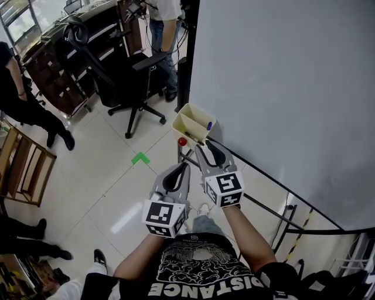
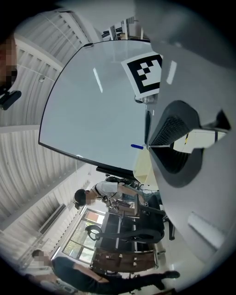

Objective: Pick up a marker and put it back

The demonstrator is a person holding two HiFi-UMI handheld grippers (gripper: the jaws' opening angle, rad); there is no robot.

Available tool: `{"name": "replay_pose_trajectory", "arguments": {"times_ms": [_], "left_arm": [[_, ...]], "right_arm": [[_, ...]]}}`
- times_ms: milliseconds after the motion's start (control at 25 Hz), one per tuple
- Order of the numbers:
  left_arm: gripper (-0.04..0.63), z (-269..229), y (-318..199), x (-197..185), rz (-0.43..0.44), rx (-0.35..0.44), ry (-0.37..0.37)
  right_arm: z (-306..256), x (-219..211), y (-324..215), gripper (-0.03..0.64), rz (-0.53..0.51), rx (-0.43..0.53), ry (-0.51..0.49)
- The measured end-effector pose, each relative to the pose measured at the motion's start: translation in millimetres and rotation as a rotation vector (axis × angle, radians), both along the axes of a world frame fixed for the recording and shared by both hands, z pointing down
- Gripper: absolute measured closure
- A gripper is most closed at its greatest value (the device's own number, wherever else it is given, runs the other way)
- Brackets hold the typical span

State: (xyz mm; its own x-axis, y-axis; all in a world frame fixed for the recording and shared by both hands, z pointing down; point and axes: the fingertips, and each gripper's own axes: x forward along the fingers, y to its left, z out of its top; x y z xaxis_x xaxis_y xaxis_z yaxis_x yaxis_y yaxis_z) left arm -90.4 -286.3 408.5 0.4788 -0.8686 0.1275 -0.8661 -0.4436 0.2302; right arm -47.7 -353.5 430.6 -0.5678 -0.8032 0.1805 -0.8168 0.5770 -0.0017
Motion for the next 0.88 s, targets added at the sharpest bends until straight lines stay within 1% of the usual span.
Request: {"name": "replay_pose_trajectory", "arguments": {"times_ms": [120, 240, 400, 600, 880], "left_arm": [[0.589, 0.4, -4.7, 0.7, -0.007, -0.003, 0.001], [0.589, 2.0, -8.2, 0.6, -0.012, -0.011, 0.006], [0.589, 5.7, -11.5, 0.0, -0.016, -0.009, 0.007], [0.589, 9.7, -11.0, 0.1, -0.016, -0.023, 0.007], [0.589, 7.8, -9.5, -5.2, -0.023, -0.018, 0.0]], "right_arm": [[3.7, -3.0, -4.6, 0.52, -0.013, -0.01, 0.006], [4.7, -2.4, -7.6, 0.52, -0.005, -0.01, 0.015], [5.0, 1.3, -10.4, 0.583, 0.01, 0.005, 0.028], [7.8, -1.2, -8.4, 0.584, 0.005, 0.011, 0.036], [-0.6, -1.0, -6.6, 0.584, 0.01, 0.03, 0.032]]}}
